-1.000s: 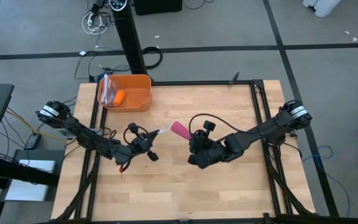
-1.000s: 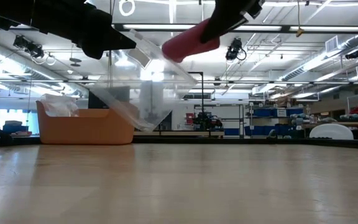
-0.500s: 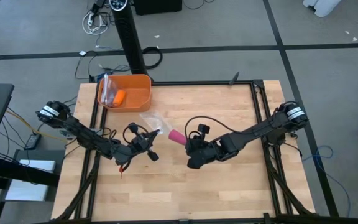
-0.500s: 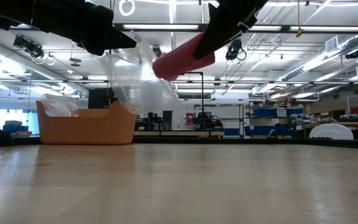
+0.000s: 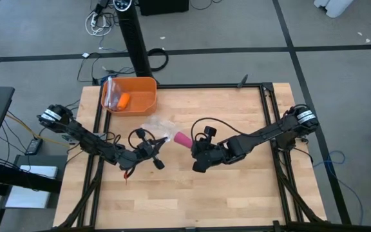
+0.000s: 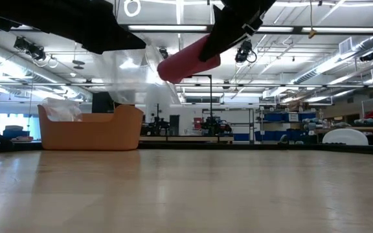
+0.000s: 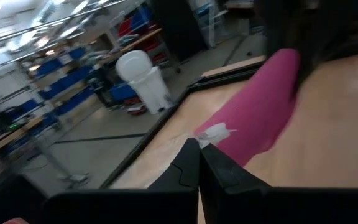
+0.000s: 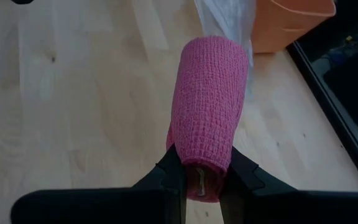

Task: Roll bandage
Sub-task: Put the pink bandage into the transparent zip bag

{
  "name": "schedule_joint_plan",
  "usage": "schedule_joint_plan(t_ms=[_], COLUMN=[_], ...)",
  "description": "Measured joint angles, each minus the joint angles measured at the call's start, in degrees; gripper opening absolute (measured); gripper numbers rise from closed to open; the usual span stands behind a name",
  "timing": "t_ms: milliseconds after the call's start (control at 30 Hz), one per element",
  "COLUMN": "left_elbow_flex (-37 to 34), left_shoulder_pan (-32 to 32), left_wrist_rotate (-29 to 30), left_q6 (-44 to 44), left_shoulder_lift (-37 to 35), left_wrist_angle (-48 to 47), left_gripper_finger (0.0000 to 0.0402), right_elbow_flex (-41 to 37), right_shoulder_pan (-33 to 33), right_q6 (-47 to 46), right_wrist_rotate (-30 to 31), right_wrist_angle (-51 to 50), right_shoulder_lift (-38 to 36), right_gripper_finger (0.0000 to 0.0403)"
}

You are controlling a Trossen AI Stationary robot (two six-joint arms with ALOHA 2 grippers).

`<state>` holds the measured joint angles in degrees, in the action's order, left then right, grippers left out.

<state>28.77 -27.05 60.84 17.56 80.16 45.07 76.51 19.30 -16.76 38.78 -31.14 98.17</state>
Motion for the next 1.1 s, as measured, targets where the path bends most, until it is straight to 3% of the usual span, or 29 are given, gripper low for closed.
schedule_joint_plan(t_ms=[233,433,600,833,933,1100], left_elbow_flex=[1.8,5.1,5.3,5.2,5.2,5.2], left_shoulder_pan=[0.0,-0.2,-0.7,-0.7,-0.7,-0.7], left_wrist_rotate=[-3.4,-2.8,0.7,0.4,0.4,2.5], left_q6=[-0.5,-4.2,-5.5,-7.4,-7.3,-7.4], left_shoulder_lift=[0.0,0.0,0.0,0.0,0.0,0.0], left_wrist_angle=[-3.1,-14.0,-15.2,-15.4,-15.1,-15.7], left_gripper_finger=[0.0001,0.0001,0.0001,0.0001,0.0001,0.0001], right_elbow_flex=[0.0,0.0,0.0,0.0,0.0,0.0], right_shoulder_pan=[-1.2,-1.2,1.6,3.8,3.8,5.7], right_q6=[4.5,4.7,-0.1,-0.1,-0.2,-4.3], right_wrist_rotate=[-2.8,-2.6,1.7,5.2,4.1,-2.5], right_wrist_angle=[6.2,6.8,1.6,2.4,2.1,-2.8], right_shoulder_lift=[0.0,-0.4,-2.1,-4.1,-4.4,-4.4], right_gripper_finger=[0.0053,0.0053,0.0053,0.0053,0.0053,0.0053])
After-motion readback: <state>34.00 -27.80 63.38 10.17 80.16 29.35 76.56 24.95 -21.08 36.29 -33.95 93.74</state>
